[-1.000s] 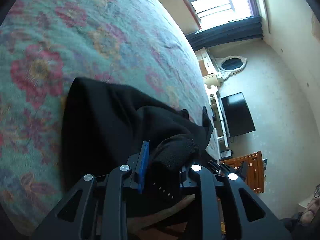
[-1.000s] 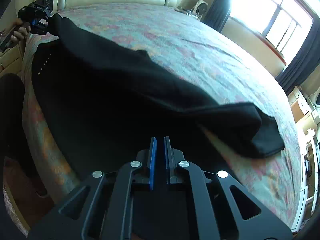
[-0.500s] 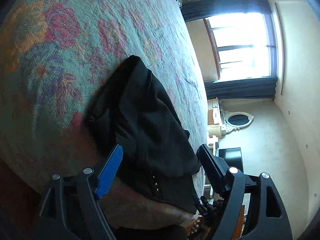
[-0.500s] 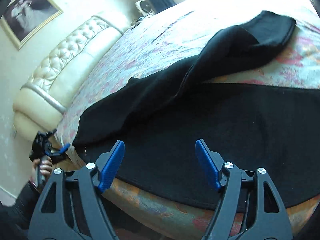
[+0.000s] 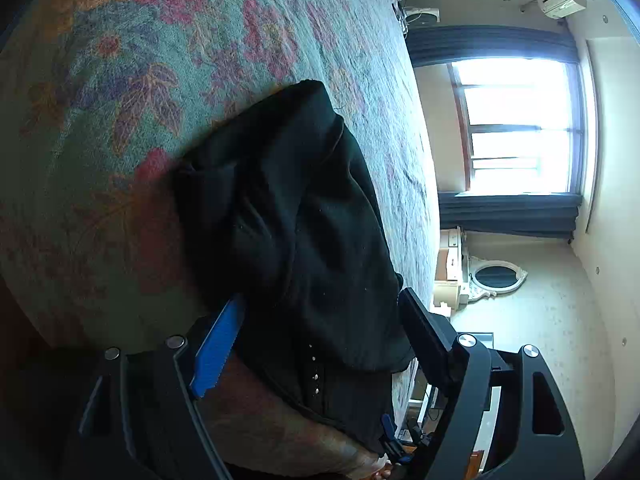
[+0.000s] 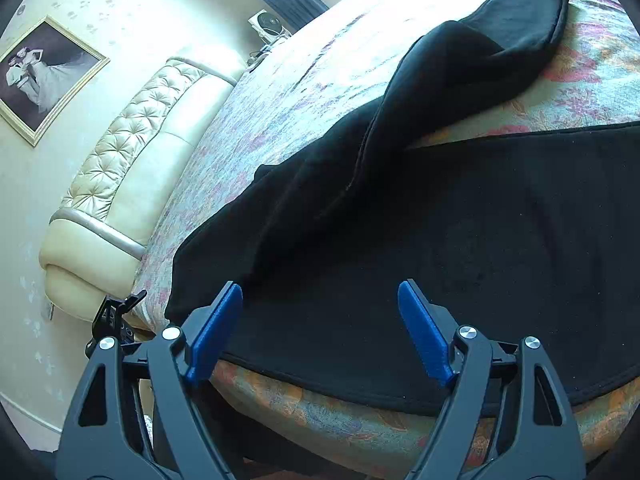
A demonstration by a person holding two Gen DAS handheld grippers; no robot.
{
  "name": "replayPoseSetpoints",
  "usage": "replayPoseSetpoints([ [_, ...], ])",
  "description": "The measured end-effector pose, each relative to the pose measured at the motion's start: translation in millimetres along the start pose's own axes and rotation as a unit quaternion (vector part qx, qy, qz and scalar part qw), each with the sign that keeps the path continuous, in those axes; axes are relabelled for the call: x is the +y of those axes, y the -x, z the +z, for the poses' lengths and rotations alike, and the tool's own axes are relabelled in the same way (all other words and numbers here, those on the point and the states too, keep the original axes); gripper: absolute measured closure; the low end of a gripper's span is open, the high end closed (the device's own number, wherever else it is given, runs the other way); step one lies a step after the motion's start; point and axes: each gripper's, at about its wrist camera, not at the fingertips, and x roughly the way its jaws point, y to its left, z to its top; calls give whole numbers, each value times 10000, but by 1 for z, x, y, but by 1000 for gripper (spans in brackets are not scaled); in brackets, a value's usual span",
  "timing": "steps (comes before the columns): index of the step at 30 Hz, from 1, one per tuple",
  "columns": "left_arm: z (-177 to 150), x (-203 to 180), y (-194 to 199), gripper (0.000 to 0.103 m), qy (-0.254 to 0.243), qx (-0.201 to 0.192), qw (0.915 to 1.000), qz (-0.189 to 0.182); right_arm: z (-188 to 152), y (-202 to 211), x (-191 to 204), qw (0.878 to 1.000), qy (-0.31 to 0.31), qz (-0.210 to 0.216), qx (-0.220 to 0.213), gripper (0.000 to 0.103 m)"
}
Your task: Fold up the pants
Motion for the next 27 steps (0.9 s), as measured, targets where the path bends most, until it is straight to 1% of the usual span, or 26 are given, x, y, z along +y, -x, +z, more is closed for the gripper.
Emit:
replayPoseSetpoints([
  [1, 2, -2, -2, 27, -34, -13, 10000, -3, -1, -2, -1, 10000, -39, 9, 11, 22],
  [2, 5, -3, -2, 34, -101, -18, 9999, 32, -1, -1, -4, 10000, -73, -1, 18, 22],
  [3, 6, -4, -5, 40, -194, -18, 9997, 143, -1, -1, -6, 9999, -116, -40, 13, 21],
  [4, 9, -7, -5, 58, -286, 14, 9992, 276, 0, -2, -8, 9998, -183, -80, -18, 15],
  [5, 12, -8, -6, 77, -376, 55, 9985, 391, 2, -1, -11, 9996, -269, -95, -75, 13],
  [7, 11, -7, -9, 85, -491, 41, 9973, 544, 9, 0, -13, 9989, -397, -135, -192, 13],
  [10, 12, -2, -10, 86, -370, 13, 9982, 482, 24, -3, -9, 9970, -465, -416, -457, 13],
  [14, 13, 1, -10, 86, -404, 12, 9980, 490, 43, -15, -8, 9905, -677, -837, -850, 13],
  [17, 11, 5, -9, 86, -311, 57, 9986, 421, 58, -34, -10, 9863, -749, -1207, -838, 14],
  [18, 11, 6, -9, 86, -280, 76, 9988, 397, 62, -43, -12, 9857, -809, -1266, -762, 16],
  [20, 11, 8, -8, 86, -261, 111, 9989, 381, 67, -59, -18, 9848, -912, -1360, -583, 41],
  [21, 11, 8, -8, 86, -270, 131, 9988, 390, 68, -63, -20, 9827, -930, -1502, -559, 46],
  [22, 9, 9, -10, 86, -263, 142, 9988, 383, 68, -64, -23, 9816, -953, -1551, -577, 61],
  [23, 9, 9, -10, 86, -252, 153, 9989, 366, 69, -63, -25, 9829, -942, -1468, -594, 90],
  [24, 10, 9, -10, 86, -238, 155, 9990, 347, 68, -64, -25, 9846, -988, -1336, -548, 90],
  [27, 14, 8, -8, 86, -214, 112, 9994, 267, 62, -47, -27, 9851, -1181, -1023, -720, 91],
])
